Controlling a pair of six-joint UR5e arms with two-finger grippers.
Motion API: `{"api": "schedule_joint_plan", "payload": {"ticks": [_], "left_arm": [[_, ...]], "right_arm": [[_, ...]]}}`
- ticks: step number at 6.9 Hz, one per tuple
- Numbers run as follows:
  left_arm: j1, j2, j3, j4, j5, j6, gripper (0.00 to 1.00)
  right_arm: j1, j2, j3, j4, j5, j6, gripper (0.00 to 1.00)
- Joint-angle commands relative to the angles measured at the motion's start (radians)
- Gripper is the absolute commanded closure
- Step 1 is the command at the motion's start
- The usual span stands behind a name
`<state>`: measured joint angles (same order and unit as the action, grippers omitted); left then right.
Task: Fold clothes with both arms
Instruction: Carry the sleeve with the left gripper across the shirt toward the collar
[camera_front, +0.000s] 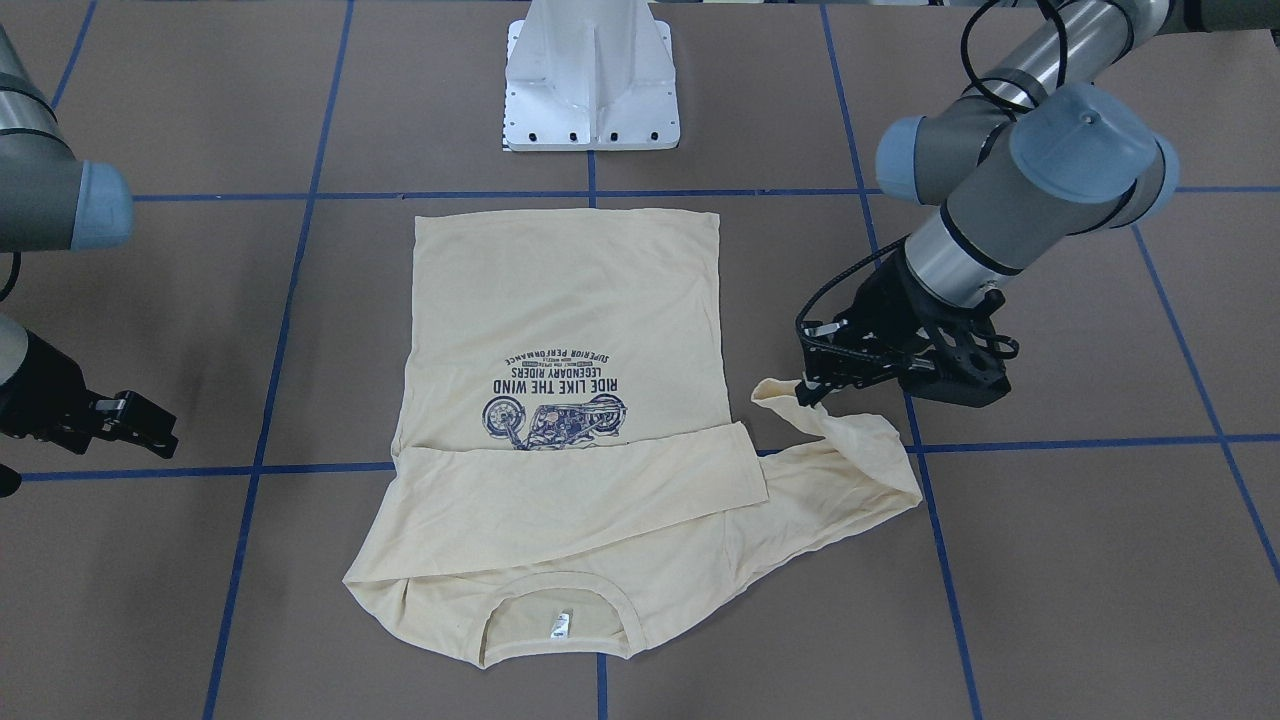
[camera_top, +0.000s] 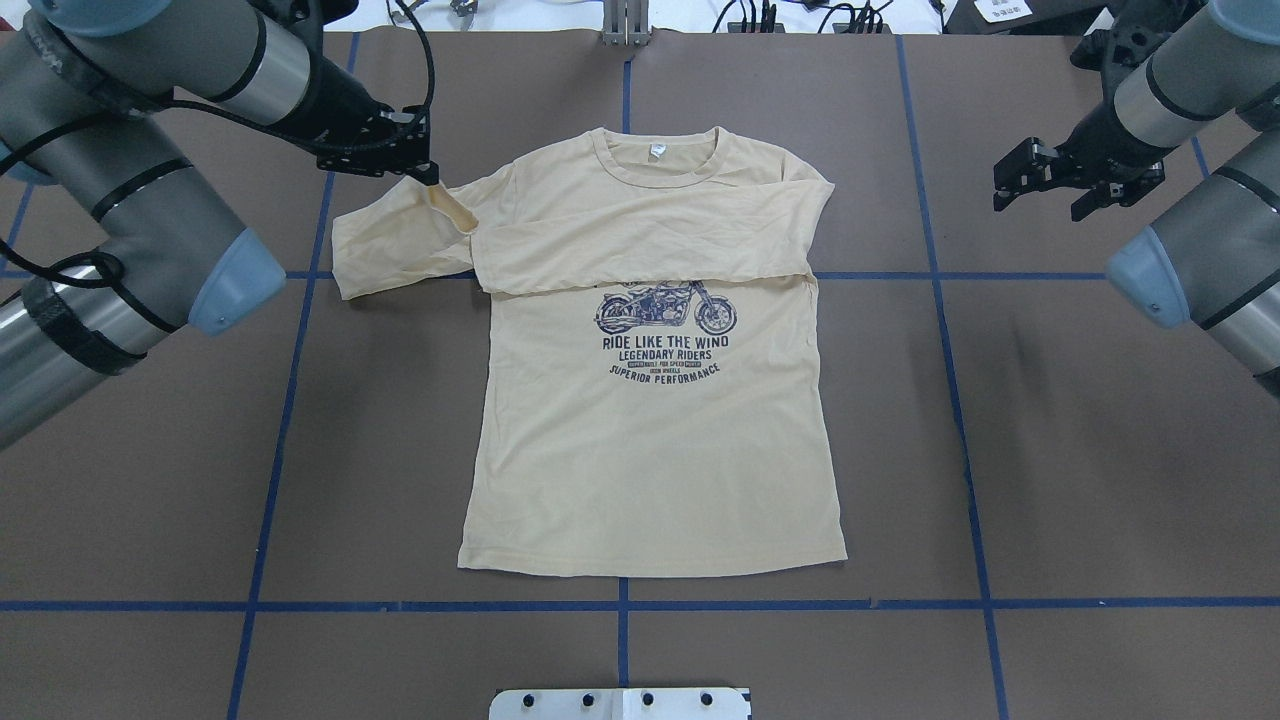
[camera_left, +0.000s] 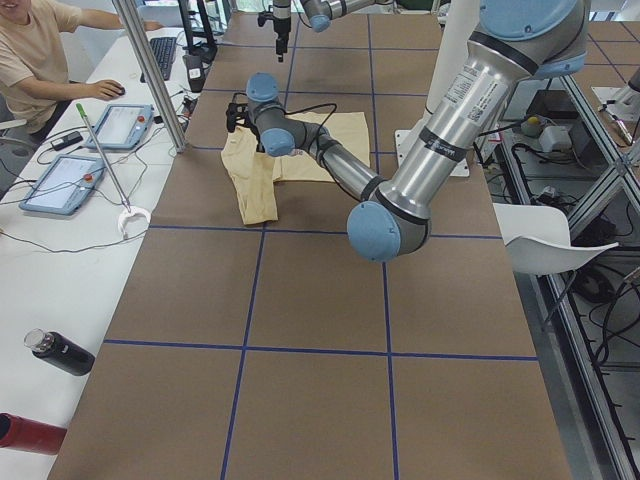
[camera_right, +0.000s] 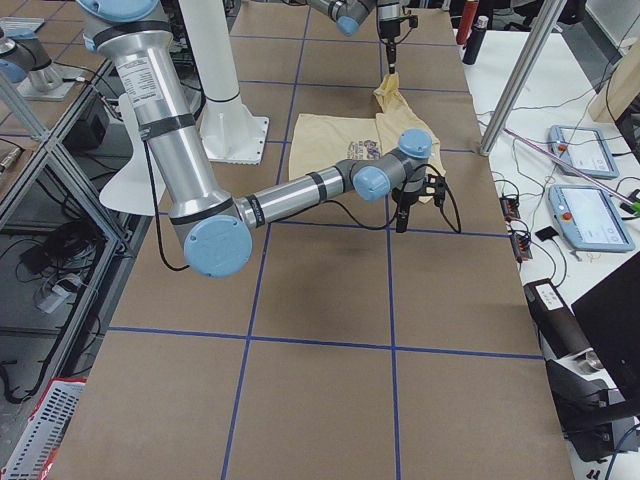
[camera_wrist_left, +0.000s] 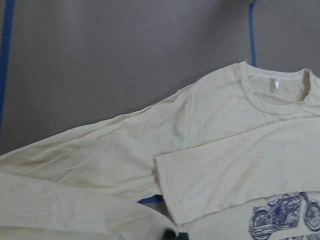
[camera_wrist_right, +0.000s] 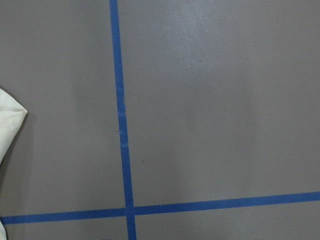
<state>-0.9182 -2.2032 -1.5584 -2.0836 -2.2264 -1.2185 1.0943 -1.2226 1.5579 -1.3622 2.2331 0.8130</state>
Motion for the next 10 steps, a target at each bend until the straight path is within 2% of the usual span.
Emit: {"api": "schedule_joint_plan", "payload": {"ticks": [1,3,5,7,9,10], "left_arm": [[0.036,-0.126,0.058,0.0,0.008,-0.096,1.0],[0.137,-0.26,0.166,-0.007,0.147,-0.195,1.0],[0.188,-0.428,0.343,-0.016,0.193,-0.262,1.0],[0.217,-0.496,0.4,-0.016,0.221,-0.263,1.0],[0.272,-0.516,0.446,-0.05,0.304,-0.283,1.0],[0.281,-0.523,0.465,-0.062,0.307,-0.291,1.0]], "right_arm": [[0.001,-0.002,-0.001,0.0,-0.001,0.0,0.04],[0.003,-0.003,-0.001,0.0,-0.001,0.0,0.01],[0.006,-0.002,-0.001,0.0,-0.003,0.0,0.01],[0.004,0.002,-0.001,0.0,-0.001,0.002,0.01],[0.006,0.0,-0.001,0.0,-0.001,0.002,0.01],[0.006,0.001,-0.001,0.0,-0.001,0.002,0.01]]}}
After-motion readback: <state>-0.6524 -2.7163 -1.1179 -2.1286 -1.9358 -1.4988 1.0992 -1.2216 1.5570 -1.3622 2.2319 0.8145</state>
